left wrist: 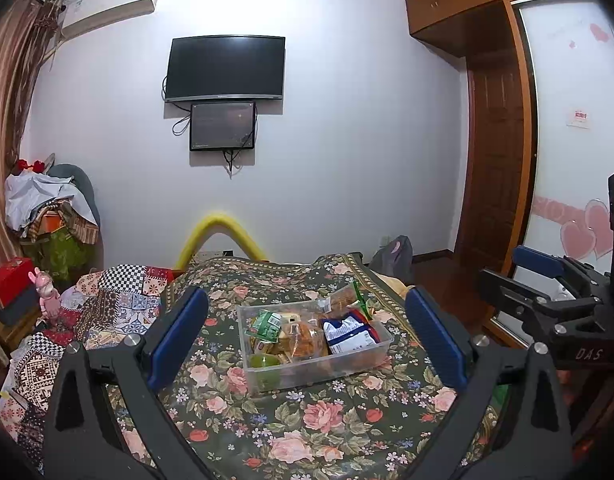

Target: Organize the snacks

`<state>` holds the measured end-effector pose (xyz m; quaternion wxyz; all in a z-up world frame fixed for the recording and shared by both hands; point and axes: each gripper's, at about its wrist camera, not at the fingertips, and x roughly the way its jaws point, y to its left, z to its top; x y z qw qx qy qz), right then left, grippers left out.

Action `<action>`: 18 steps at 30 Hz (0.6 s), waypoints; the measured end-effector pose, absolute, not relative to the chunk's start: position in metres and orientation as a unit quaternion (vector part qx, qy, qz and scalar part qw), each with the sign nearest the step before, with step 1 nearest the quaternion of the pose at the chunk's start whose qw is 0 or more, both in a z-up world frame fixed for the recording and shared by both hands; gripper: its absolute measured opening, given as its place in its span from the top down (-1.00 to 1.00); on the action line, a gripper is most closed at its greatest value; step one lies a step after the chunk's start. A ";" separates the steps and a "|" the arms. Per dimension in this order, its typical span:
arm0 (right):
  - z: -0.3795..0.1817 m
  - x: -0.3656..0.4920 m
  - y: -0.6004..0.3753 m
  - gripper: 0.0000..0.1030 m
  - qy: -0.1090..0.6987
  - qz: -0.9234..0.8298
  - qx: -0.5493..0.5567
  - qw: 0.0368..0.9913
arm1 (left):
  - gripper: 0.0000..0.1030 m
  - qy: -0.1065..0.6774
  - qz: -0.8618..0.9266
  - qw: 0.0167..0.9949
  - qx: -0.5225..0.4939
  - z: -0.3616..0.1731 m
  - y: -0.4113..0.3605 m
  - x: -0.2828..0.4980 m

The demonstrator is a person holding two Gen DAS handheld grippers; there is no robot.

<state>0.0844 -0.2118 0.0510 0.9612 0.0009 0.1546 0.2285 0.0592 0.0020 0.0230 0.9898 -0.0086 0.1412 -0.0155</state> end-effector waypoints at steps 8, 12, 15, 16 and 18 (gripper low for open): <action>0.051 0.082 -0.213 -1.00 0.152 0.226 0.001 0.962 | -0.95 0.146 -0.021 0.989 -0.008 0.022 0.000 0.060; 0.052 0.083 -0.212 -1.00 0.154 0.229 0.002 0.961 | -0.95 0.145 -0.021 0.989 -0.009 0.021 -0.002 0.059; 0.052 0.083 -0.211 -1.00 0.153 0.229 -0.001 0.961 | -0.95 0.146 -0.025 0.989 -0.011 0.022 -0.002 0.060; 0.052 0.083 -0.211 -1.00 0.153 0.229 -0.002 0.961 | -0.95 0.147 -0.026 0.989 -0.011 0.022 -0.002 0.060; 0.052 0.083 -0.211 -1.00 0.153 0.229 -0.002 0.961 | -0.95 0.149 -0.027 0.988 -0.013 0.022 -0.001 0.060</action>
